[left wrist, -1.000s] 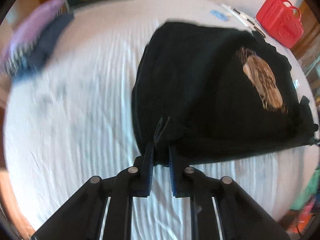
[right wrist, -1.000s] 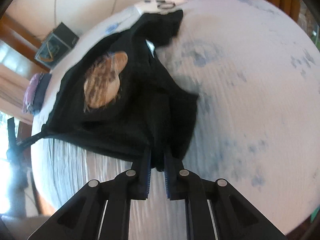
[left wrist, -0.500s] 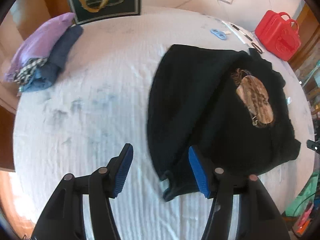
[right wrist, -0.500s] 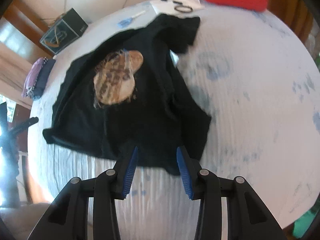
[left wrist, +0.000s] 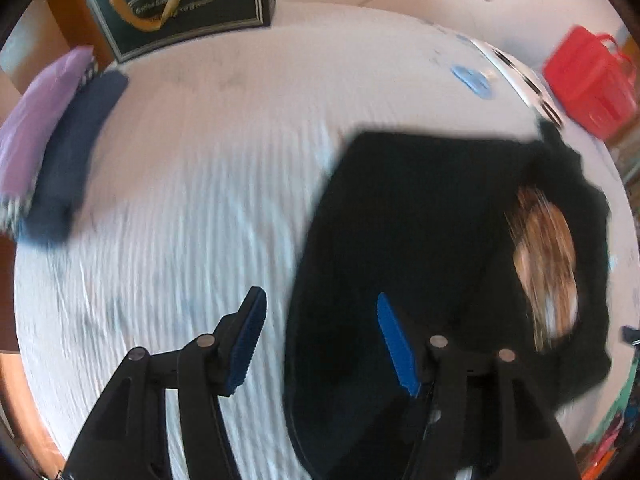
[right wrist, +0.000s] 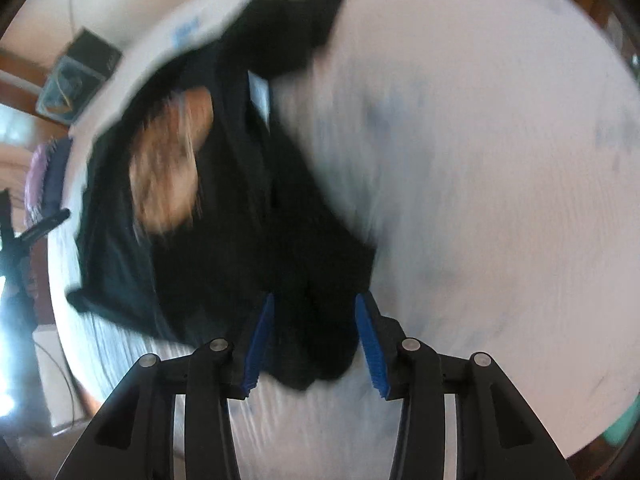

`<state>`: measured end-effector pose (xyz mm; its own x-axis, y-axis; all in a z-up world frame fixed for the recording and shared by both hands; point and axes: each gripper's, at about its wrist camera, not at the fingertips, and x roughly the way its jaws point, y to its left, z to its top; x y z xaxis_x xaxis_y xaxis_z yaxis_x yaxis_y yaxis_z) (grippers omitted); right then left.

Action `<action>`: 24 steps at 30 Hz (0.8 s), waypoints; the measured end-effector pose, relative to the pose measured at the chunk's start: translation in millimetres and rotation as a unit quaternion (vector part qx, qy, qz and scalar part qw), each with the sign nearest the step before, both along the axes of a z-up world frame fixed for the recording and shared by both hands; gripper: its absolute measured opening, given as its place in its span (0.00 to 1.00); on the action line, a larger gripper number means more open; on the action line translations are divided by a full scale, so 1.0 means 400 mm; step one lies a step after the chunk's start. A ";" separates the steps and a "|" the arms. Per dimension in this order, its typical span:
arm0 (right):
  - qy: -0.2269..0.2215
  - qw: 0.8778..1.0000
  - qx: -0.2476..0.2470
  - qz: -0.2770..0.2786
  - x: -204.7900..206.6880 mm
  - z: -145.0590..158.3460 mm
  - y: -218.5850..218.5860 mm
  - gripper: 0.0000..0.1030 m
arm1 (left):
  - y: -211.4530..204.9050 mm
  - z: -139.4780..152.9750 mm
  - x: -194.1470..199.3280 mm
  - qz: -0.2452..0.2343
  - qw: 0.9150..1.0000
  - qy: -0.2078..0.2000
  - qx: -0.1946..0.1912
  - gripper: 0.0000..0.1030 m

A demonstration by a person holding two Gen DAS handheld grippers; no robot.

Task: Fold clothes

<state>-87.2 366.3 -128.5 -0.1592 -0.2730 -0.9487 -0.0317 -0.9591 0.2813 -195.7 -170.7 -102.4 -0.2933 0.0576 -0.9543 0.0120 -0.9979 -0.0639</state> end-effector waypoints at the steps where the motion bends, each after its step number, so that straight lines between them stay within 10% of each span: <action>1: 0.015 1.000 -0.001 -0.004 -0.039 0.031 0.011 0.43 | 0.000 -0.001 -0.038 0.002 1.000 0.000 0.000 0.56; 5: 0.068 0.997 -0.014 -0.027 -0.271 0.122 0.040 0.92 | 0.019 -0.021 -0.172 0.007 1.000 -0.017 0.022 0.56; 18: 0.026 0.999 0.043 0.010 -0.705 -0.062 -0.005 0.93 | 0.113 -0.115 -0.283 -0.035 0.999 -0.039 -0.002 0.60; 21: 0.013 0.997 0.071 0.040 -0.722 -0.112 -0.044 0.91 | 0.118 -0.111 -0.273 -0.042 0.998 -0.035 0.014 0.23; 24: 0.036 0.981 0.155 0.110 -0.706 -0.108 -0.116 0.00 | 0.129 -0.086 -0.263 -0.035 0.999 -0.010 -0.011 0.11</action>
<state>-369.7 319.8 -171.9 -0.1983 -0.0082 -0.9801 0.1943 -0.9804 -0.0311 -300.7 -119.1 -137.0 -0.2694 0.0561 -0.9614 -0.0559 -0.9975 -0.0426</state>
